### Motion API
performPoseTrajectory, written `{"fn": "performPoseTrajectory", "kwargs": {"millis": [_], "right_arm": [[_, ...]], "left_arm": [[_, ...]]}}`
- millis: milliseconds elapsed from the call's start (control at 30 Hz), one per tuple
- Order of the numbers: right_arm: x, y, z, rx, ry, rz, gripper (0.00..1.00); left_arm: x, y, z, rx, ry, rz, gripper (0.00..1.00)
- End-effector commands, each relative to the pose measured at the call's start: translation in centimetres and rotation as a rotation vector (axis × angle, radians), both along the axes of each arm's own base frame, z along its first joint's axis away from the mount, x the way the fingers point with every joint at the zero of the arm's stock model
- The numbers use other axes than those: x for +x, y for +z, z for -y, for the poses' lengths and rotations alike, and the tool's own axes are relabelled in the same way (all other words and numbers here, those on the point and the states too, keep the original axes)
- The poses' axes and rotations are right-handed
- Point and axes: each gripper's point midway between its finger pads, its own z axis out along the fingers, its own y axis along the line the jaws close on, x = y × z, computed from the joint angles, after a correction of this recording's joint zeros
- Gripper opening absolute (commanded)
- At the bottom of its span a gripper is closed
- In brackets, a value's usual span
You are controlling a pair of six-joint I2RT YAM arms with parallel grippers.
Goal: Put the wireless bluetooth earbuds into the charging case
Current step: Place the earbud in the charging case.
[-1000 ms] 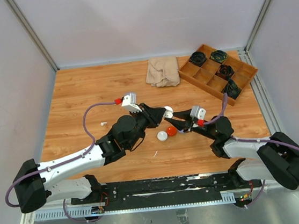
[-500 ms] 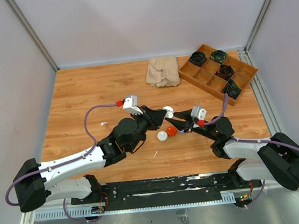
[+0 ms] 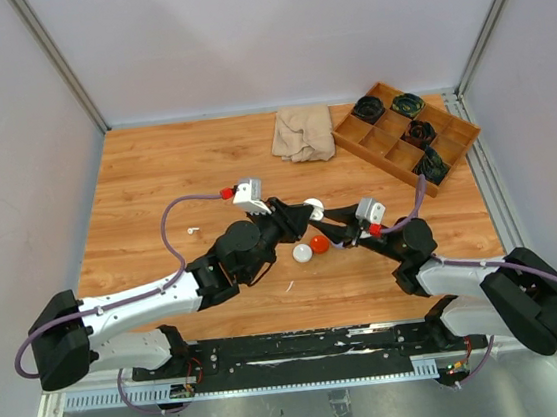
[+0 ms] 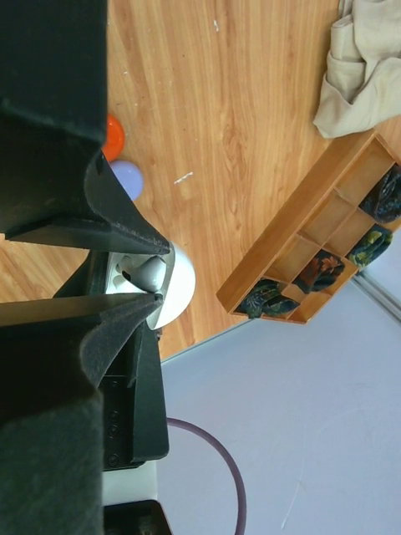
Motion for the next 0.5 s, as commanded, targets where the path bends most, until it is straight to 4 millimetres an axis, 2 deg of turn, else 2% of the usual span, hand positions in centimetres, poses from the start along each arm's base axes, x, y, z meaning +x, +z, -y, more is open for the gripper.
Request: {"fn": "performPoseTrajectory", "kwargs": {"millis": [0,233,467], "right_arm": [[-0.8,1.9,0.1,0.05,0.005,0.069,0.01],[-0.8,1.7,0.5,0.045,-0.014,0.073,0.01],[-0.6,1.0,0.9,0.017,-0.041,0.07,0.01]], "left_arm": [[0.3,-0.1,-0.3,0.022,0.037,0.018,0.34],[0.1,0.8,-1.2,0.003,0.054,0.033,0.47],[0.1,1.5,-3.1,0.053,0.099,0.046,0.54]]}}
